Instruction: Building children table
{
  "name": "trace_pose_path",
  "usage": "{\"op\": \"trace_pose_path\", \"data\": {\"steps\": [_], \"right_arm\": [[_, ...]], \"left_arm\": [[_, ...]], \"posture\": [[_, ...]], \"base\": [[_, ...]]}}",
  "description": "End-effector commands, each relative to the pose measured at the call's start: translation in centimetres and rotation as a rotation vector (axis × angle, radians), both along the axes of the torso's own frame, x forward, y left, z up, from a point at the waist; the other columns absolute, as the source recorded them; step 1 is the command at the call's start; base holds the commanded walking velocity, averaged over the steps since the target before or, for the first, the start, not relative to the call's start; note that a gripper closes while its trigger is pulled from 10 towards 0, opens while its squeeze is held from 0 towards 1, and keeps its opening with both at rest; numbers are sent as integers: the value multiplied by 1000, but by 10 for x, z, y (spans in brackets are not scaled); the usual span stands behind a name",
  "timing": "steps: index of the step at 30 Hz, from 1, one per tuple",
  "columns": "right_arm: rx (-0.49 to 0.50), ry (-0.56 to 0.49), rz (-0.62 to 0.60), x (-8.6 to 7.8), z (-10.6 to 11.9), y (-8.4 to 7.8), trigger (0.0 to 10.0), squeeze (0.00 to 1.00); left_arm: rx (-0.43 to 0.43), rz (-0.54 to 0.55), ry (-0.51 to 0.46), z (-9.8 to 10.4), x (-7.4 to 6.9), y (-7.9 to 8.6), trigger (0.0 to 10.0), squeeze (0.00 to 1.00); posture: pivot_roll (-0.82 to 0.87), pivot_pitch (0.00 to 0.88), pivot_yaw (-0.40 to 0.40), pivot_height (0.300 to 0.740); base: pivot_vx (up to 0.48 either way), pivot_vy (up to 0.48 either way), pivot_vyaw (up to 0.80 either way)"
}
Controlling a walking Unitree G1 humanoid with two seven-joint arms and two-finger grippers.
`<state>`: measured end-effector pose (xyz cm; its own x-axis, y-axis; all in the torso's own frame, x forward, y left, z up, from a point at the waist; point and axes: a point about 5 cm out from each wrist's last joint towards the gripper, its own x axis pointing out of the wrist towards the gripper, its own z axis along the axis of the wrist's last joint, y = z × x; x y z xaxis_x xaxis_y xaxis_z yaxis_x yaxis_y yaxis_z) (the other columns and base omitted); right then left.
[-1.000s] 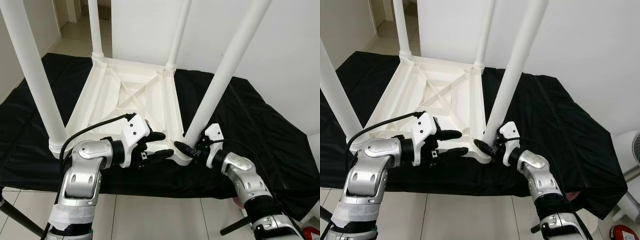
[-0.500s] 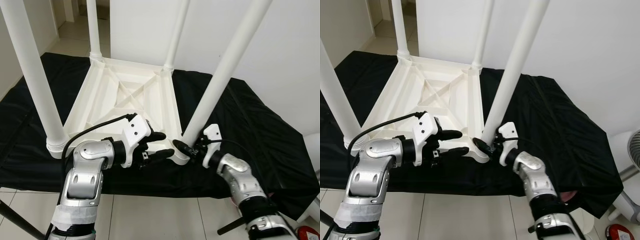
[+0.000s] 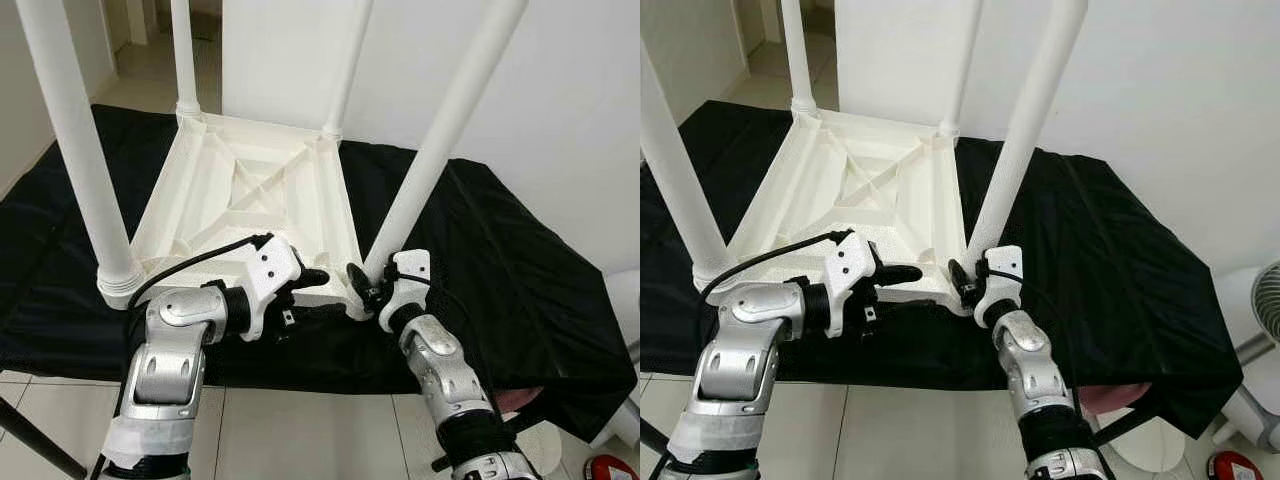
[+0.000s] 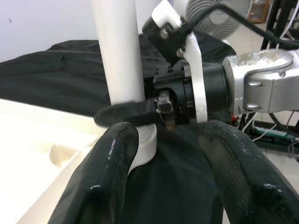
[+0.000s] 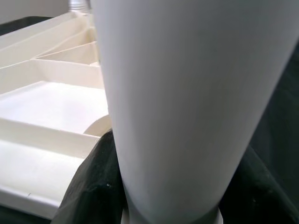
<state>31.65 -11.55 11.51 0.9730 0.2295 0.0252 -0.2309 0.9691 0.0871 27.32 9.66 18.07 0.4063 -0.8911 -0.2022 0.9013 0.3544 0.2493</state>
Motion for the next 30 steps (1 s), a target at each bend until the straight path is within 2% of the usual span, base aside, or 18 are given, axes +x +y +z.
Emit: {"op": "trace_pose_path", "data": {"steps": [1,4,7,10,12,15,16,17,18,23,25,26,27,29,30], "right_arm": [[-32,78,-127,-6,-15,-10,10000,0],[-35,76,-141,-8,-15,-10,10000,0],[-25,72,-192,-14,-12,-6,10000,0],[-25,72,-192,-14,-12,-6,10000,0],[-21,69,-185,-20,-11,2,10000,0],[-11,62,-185,-22,-10,4,10000,0],[-9,37,-193,-24,-6,3,10000,729],[-9,37,-193,-24,-6,3,10000,729],[4,21,-197,-23,-3,-2,10000,1000],[29,0,-186,-22,2,-7,10000,1000],[25,-15,-36,-21,6,-13,10000,1000],[25,-15,-36,-21,6,-13,10000,1000],[11,-22,39,-20,8,-16,10000,0],[-47,-34,171,-18,10,-23,10000,0],[-47,-34,171,-18,10,-23,10000,0]], "left_arm": [[-36,326,-71,-7,16,6,10000,0],[-29,333,-71,-11,17,7,10000,0],[-2,376,-70,-24,23,10,10000,0],[-2,376,-70,-24,23,10,10000,0],[18,383,-69,-30,24,11,10000,0],[14,386,-70,-30,23,11,10000,0],[10,394,-72,-31,23,12,10000,0],[10,394,-72,-31,23,12,10000,0],[8,399,-78,-31,24,12,10000,0],[0,407,-78,-32,24,13,10000,0],[-4,424,-84,-33,25,13,10000,0],[-4,424,-84,-33,25,13,10000,0],[-8,428,-89,-32,25,13,10000,0],[-11,432,-95,-31,26,12,10000,0],[-11,432,-95,-31,26,12,10000,0]], "posture": [[37,0,-164,740],[37,0,-164,740],[27,0,-161,740],[27,0,-161,740],[22,0,-153,740],[21,0,-150,740],[21,0,-149,740],[21,0,-149,740],[21,0,-149,740],[22,0,-151,740],[24,0,-154,740],[24,0,-154,740],[25,0,-156,740],[28,0,-156,740],[28,0,-156,740]], "base": [[0,0,0],[0,0,0],[0,0,0],[0,0,0],[0,0,0],[0,0,0],[0,0,0],[0,0,0],[0,0,0],[0,0,0],[0,0,0],[0,0,0],[0,0,0],[0,0,0],[0,0,0]]}}
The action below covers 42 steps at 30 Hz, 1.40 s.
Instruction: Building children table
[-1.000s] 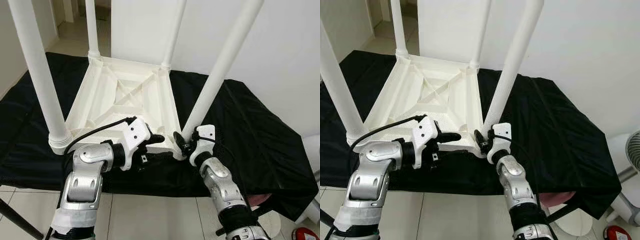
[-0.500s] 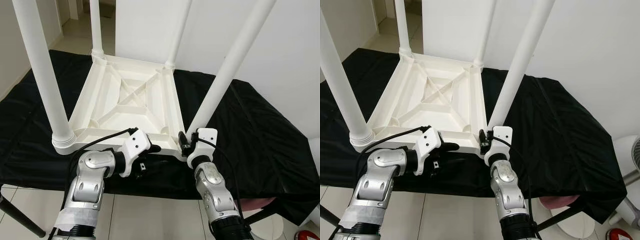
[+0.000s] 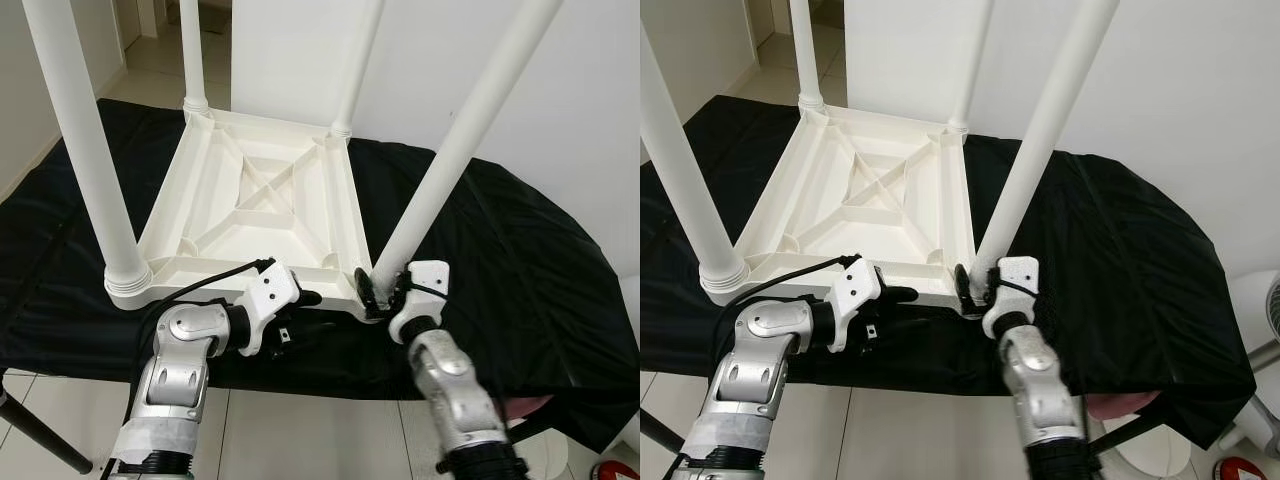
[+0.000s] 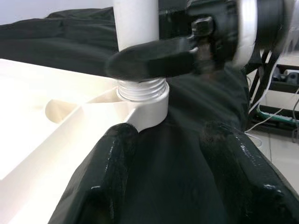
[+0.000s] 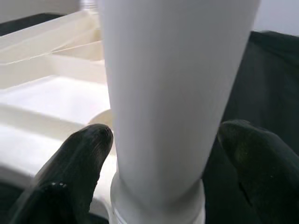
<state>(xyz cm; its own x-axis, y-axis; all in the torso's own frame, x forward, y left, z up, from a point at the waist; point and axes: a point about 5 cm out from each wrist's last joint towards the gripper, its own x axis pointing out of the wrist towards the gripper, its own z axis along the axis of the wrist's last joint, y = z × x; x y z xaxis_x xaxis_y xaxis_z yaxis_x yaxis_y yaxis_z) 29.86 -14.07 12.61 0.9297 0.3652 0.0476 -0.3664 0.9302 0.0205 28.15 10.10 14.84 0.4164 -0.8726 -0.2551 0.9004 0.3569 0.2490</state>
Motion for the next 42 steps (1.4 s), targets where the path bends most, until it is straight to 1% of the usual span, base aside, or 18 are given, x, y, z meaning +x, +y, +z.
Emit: {"op": "trace_pose_path", "data": {"steps": [1,4,6,8,9,12,17,18,19,29,31,32,33,34,35,39,40,42], "right_arm": [[-25,2,96,2,-1,-1,10000,0],[-69,-8,198,9,0,-5,10000,0],[-74,-8,226,11,0,-5,10000,0],[-99,-1,317,20,1,-1,10000,0],[-99,-1,317,20,1,-1,10000,0],[-137,22,408,28,-2,6,10000,0],[-153,44,431,35,-7,9,10000,0],[-150,63,431,37,-11,10,4000,0],[-144,80,431,38,-14,9,0,0],[-114,136,373,35,-27,3,0,0],[-120,156,276,35,-31,-3,0,0],[-120,156,276,35,-31,-3,0,0],[-111,154,220,35,-31,-5,0,0],[-98,145,171,34,-30,-5,0,0],[-98,145,171,34,-30,-5,0,0],[-34,126,41,31,-26,0,0,0],[-7,138,-32,29,-26,1,0,0],[-2,146,-163,26,-25,6,0,0]], "left_arm": [[-55,414,-131,2,18,8,10000,0],[-55,408,-140,4,18,8,10000,0],[-55,404,-142,4,18,8,10000,0],[-48,399,-146,4,17,8,10000,0],[-48,399,-146,4,17,8,10000,0],[-39,401,-145,4,15,10,10000,0],[-33,402,-145,4,12,12,10000,0],[-28,399,-146,4,11,12,10000,0],[-24,397,-147,4,10,13,10000,0],[-27,390,-139,3,4,9,10000,0],[-29,385,-139,3,3,7,10000,0],[-29,385,-139,3,3,7,10000,0],[-30,384,-139,3,3,6,10000,0],[-30,385,-139,3,4,5,10000,0],[-30,385,-139,3,4,5,10000,0],[-26,387,-145,5,5,4,10000,0],[-29,389,-151,7,6,4,10000,0],[-37,399,-155,8,7,5,10000,0]], "posture": [[31,0,-155,740],[38,0,-154,740],[42,0,-155,740],[51,0,-154,740],[51,0,-154,740],[87,0,-150,740],[105,0,-153,740],[114,0,-155,740],[118,0,-158,740],[128,0,-172,740],[125,0,-178,740],[125,0,-178,740],[123,0,-177,740],[122,0,-181,740],[122,0,-181,740],[118,0,-190,740],[112,0,-193,740],[106,0,-186,740]], "base": [[0,0,0],[0,0,0],[0,0,0],[0,0,0],[0,0,0],[0,0,0],[0,0,0],[0,0,0],[0,0,0],[0,0,0],[0,0,0],[0,0,0],[0,0,0],[0,0,0],[0,0,0],[0,0,0],[0,0,0],[0,0,0]]}}
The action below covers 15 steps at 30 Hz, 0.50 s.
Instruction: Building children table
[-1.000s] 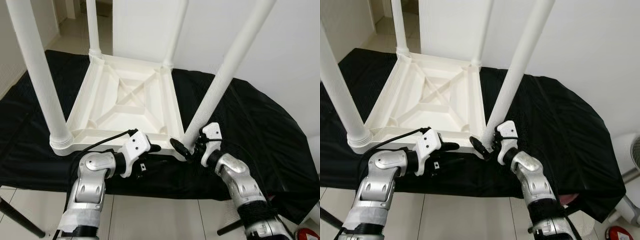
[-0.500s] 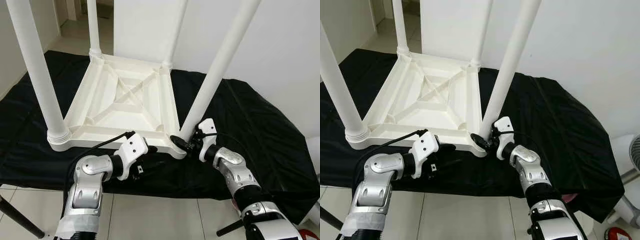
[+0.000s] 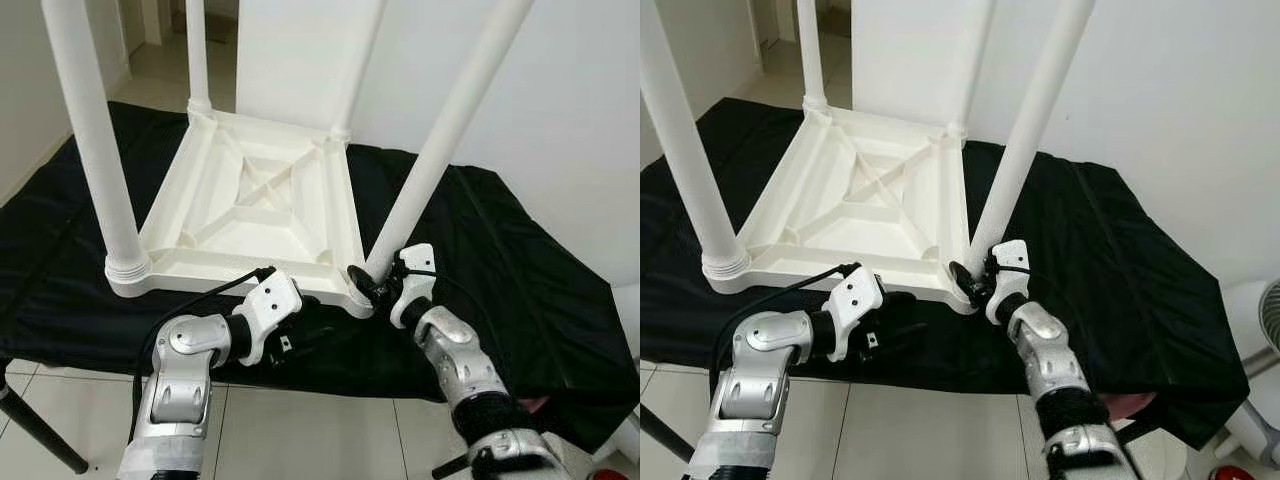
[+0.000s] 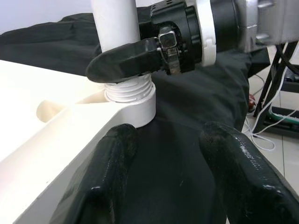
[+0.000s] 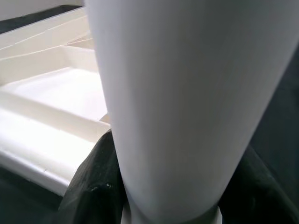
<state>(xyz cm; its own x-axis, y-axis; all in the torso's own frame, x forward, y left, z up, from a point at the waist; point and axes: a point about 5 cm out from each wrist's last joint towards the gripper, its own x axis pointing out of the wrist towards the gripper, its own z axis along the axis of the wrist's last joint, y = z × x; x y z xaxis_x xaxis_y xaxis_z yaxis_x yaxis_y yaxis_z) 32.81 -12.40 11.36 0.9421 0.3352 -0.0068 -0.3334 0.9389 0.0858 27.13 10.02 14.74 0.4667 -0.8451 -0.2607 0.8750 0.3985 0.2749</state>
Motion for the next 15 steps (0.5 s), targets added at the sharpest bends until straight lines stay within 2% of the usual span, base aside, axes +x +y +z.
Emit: {"op": "trace_pose_path", "data": {"steps": [1,3,6,11,12,13,14,15], "right_arm": [[-47,76,-128,-4,-13,-10,0,0],[-37,85,-243,-9,-12,-1,0,0],[-20,85,-304,-12,-8,9,0,0],[11,49,-259,-14,0,23,0,0],[12,48,-258,-14,1,21,549,0],[4,41,-259,-14,2,18,3059,0],[4,41,-259,-14,2,18,3059,0],[-4,34,-264,-13,3,15,4588,0]], "left_arm": [[-54,345,-138,9,17,6,10000,0],[-53,346,-141,10,18,6,10000,0],[-51,344,-146,11,20,6,10000,0],[-52,347,-151,13,22,6,10000,0],[-51,345,-152,13,22,6,10000,0],[-50,345,-153,13,22,6,10000,0],[-50,345,-153,13,22,6,10000,0],[-50,345,-153,13,22,6,10000,0]], "posture": [[106,0,-186,740],[109,0,-185,740],[109,0,-181,740],[105,0,-176,740],[105,0,-176,740],[102,0,-175,740],[102,0,-175,740],[102,0,-176,740]], "base": [[0,0,0],[0,0,0],[0,0,0],[0,0,0],[0,0,0],[0,0,0],[0,0,0],[0,0,0]]}}
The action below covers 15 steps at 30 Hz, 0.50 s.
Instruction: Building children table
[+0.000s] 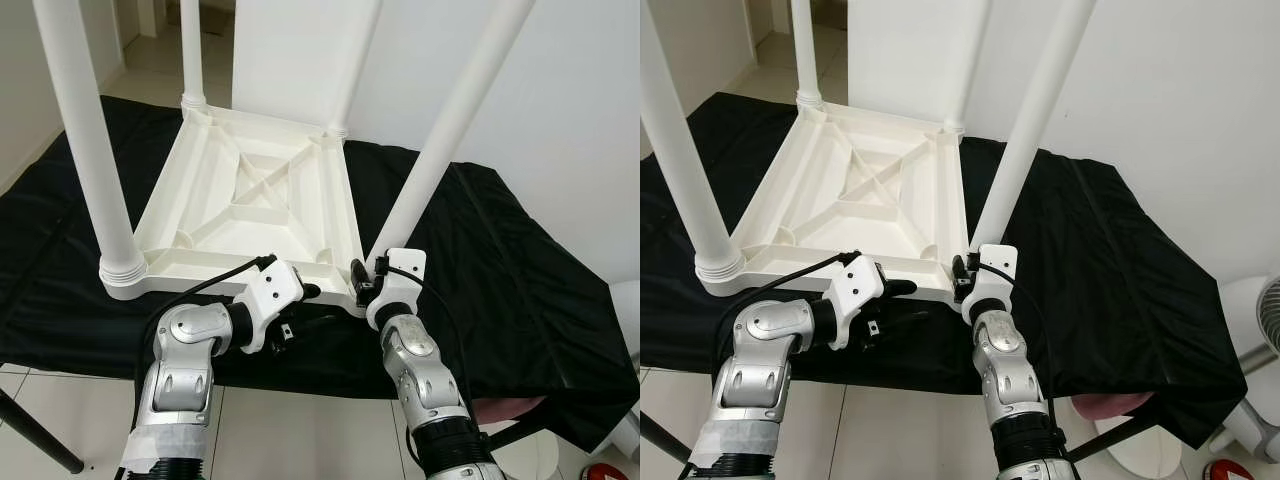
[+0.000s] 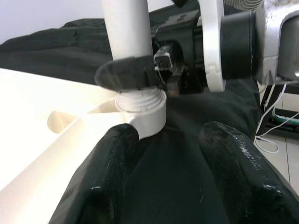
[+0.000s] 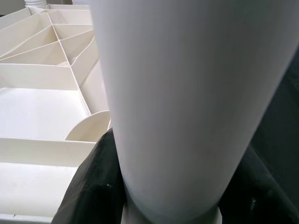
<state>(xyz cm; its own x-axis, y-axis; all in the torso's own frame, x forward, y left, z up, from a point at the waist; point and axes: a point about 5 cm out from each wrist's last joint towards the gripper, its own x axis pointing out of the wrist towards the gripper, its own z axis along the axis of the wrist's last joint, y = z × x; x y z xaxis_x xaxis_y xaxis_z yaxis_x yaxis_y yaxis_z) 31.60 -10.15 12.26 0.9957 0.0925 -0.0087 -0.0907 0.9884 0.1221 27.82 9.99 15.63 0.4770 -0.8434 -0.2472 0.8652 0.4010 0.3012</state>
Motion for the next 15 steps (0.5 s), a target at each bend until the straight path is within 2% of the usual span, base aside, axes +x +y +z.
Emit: {"op": "trace_pose_path", "data": {"steps": [1,5,6,13,14,15], "right_arm": [[-33,32,-19,-1,-5,-11,10000,0],[-29,21,-25,-2,-2,-16,10000,0],[-19,8,-9,-3,-1,-19,10000,1000],[-14,-25,61,-4,3,-31,10000,1000],[-39,-49,132,-4,6,-42,10000,1000],[-39,-49,132,-4,6,-42,10000,1000]], "left_arm": [[-55,341,-124,4,15,7,10000,0],[-56,348,-126,4,16,8,10000,0],[-56,349,-127,4,16,8,10000,0],[-58,352,-128,5,18,7,10000,0],[-60,351,-131,5,18,6,10000,0],[-60,351,-131,5,18,6,10000,0]], "posture": [[101,0,-177,740],[103,0,-178,740],[102,0,-178,740],[102,0,-181,740],[103,0,-187,740],[103,0,-187,740]], "base": [[0,0,0],[0,0,0],[0,0,0],[0,0,0],[0,0,0],[0,0,0]]}}
